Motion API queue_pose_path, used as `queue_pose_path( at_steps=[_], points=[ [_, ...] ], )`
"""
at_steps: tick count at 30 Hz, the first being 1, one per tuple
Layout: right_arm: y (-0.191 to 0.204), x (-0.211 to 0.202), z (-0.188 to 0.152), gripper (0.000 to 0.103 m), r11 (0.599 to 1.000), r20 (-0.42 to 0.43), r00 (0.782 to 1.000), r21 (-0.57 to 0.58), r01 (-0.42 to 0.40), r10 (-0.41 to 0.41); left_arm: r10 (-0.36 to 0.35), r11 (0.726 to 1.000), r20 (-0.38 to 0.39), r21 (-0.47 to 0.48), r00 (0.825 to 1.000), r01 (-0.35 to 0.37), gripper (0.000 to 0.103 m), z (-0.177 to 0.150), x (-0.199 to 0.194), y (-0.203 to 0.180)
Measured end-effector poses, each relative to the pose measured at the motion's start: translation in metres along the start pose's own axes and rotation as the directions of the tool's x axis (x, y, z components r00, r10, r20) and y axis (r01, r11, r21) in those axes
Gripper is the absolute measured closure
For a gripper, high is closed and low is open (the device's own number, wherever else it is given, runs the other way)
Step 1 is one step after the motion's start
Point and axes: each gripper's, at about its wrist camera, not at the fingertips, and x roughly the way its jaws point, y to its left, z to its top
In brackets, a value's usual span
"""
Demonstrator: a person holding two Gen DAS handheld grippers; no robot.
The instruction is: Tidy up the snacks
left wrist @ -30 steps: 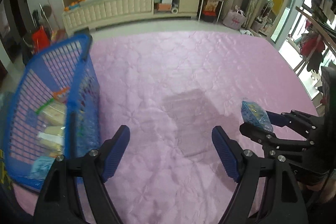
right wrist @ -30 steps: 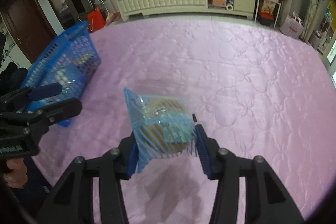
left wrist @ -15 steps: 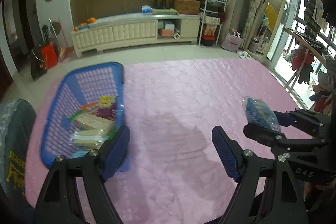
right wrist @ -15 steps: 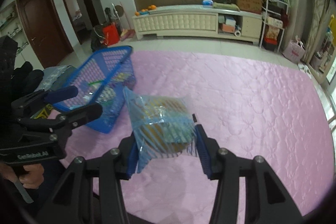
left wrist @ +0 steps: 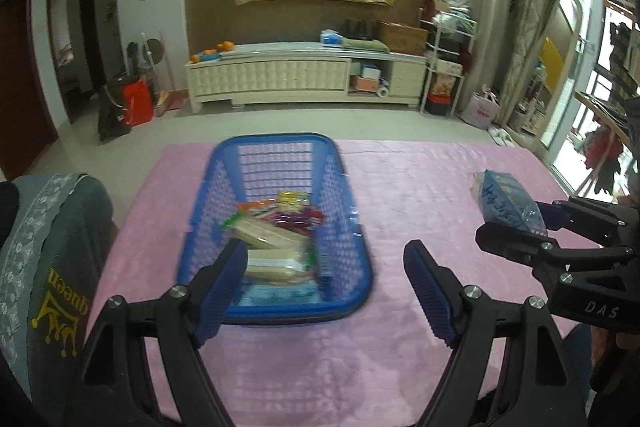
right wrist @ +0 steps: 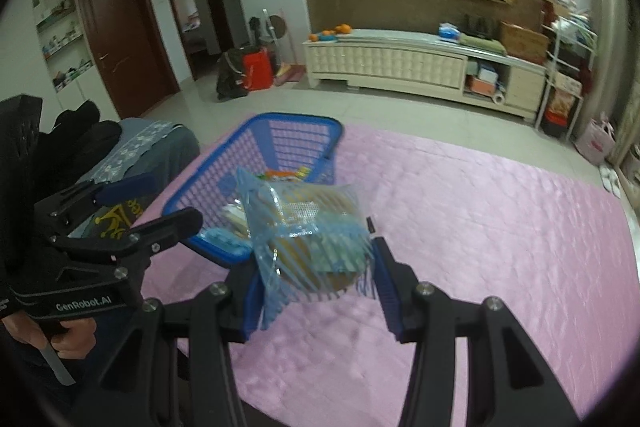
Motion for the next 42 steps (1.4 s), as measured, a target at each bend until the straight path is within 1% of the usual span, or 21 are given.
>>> queue_pose_path(
  at_steps=[4, 7, 11, 16, 20, 25, 29, 32, 35, 37, 39, 42],
  points=[
    [0.015, 0.016, 0.008, 0.049, 0.999, -0.022, 0.999, -0.025, -0.031, 0.031, 0.051, 0.999, 0.003, 0.007, 0.999, -0.051, 0.024, 0.005, 0.001, 0.022],
    [0.03, 0.027, 0.015, 0.049, 0.998, -0.033, 0.998, -0.047, -0.049, 0.048, 0.078, 0.997, -0.003, -0.009, 0.997, -0.078, 0.024, 0.008, 0.004, 0.04],
    [0.048, 0.042, 0.024, 0.049, 0.994, -0.049, 0.996, -0.083, -0.073, 0.069, 0.097, 0.995, -0.015, -0.036, 0.995, -0.097, 0.024, 0.009, 0.01, 0.061],
    [0.058, 0.061, 0.029, 0.049, 0.99, -0.088, 0.993, -0.115, -0.087, 0.077, 0.118, 0.991, -0.044, -0.059, 0.992, -0.121, 0.024, 0.01, 0.023, 0.085],
    [0.064, 0.077, 0.032, 0.049, 0.987, -0.123, 0.99, -0.135, -0.086, 0.07, 0.096, 0.992, -0.074, -0.072, 0.993, -0.102, 0.024, 0.009, 0.034, 0.098],
    [0.066, 0.096, 0.033, 0.049, 0.986, -0.166, 0.984, -0.141, -0.088, 0.064, 0.088, 0.99, -0.094, -0.101, 0.992, -0.098, 0.024, 0.006, 0.046, 0.109],
    [0.069, 0.11, 0.03, 0.049, 0.984, -0.2, 0.979, -0.158, -0.081, 0.048, 0.088, 0.99, -0.094, -0.1, 0.992, -0.097, 0.024, 0.005, 0.052, 0.111],
    [0.07, 0.117, 0.028, 0.049, 0.984, -0.213, 0.977, -0.166, -0.061, 0.024, 0.084, 0.991, -0.092, -0.1, 0.992, -0.094, 0.024, 0.002, 0.053, 0.113],
    [0.067, 0.118, 0.028, 0.043, 0.988, -0.207, 0.978, -0.155, -0.021, -0.011, 0.085, 0.99, -0.096, -0.107, 0.992, -0.095, 0.024, 0.001, 0.053, 0.113],
    [0.067, 0.112, 0.026, 0.033, 0.988, -0.189, 0.982, -0.153, -0.022, -0.007, 0.079, 0.989, -0.093, -0.118, 0.993, -0.09, 0.024, 0.0, 0.052, 0.114],
    [0.067, 0.108, 0.024, 0.026, 0.987, -0.178, 0.984, -0.163, -0.006, -0.024, 0.069, 0.989, -0.084, -0.123, 0.994, -0.079, 0.024, -0.001, 0.048, 0.113],
    [0.066, 0.1, 0.022, 0.024, 0.985, -0.168, 0.985, -0.172, 0.015, -0.044, 0.061, 0.992, -0.063, -0.103, 0.996, -0.068, 0.024, -0.001, 0.041, 0.106]
  ],
)
